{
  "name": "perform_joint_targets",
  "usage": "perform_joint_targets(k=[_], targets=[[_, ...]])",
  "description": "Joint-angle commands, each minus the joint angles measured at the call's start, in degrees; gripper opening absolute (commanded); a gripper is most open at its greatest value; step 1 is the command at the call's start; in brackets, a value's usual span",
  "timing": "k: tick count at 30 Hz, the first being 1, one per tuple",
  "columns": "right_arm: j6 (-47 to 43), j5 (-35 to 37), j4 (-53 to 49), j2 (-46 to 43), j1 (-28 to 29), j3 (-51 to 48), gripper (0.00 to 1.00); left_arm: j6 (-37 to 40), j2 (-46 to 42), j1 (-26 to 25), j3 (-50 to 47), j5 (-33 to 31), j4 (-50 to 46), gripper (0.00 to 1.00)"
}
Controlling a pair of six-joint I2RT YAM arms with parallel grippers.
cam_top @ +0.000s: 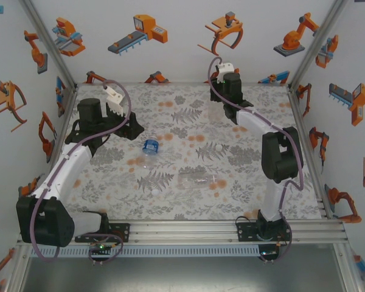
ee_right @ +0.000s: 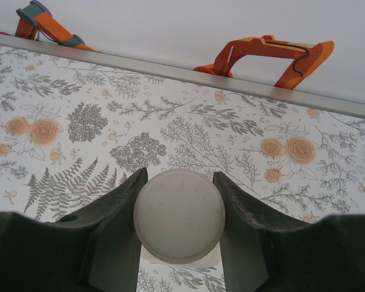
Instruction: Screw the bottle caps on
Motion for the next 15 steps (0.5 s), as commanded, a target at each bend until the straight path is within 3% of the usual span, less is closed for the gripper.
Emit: perform_joint_targets(k=[1, 15], targets=[[0.0, 0.65, 2.6, -1.11, -0.27, -1.12, 0.51, 0.06, 0.25, 0.33, 1.03, 1.22, 0.38, 0.75], [-1.85, 0.7, -1.56, -5.34, -0.32, 1.03, 0.57, 0.29, 0.07, 0.07, 1.02, 1.09, -0.96, 0.74]])
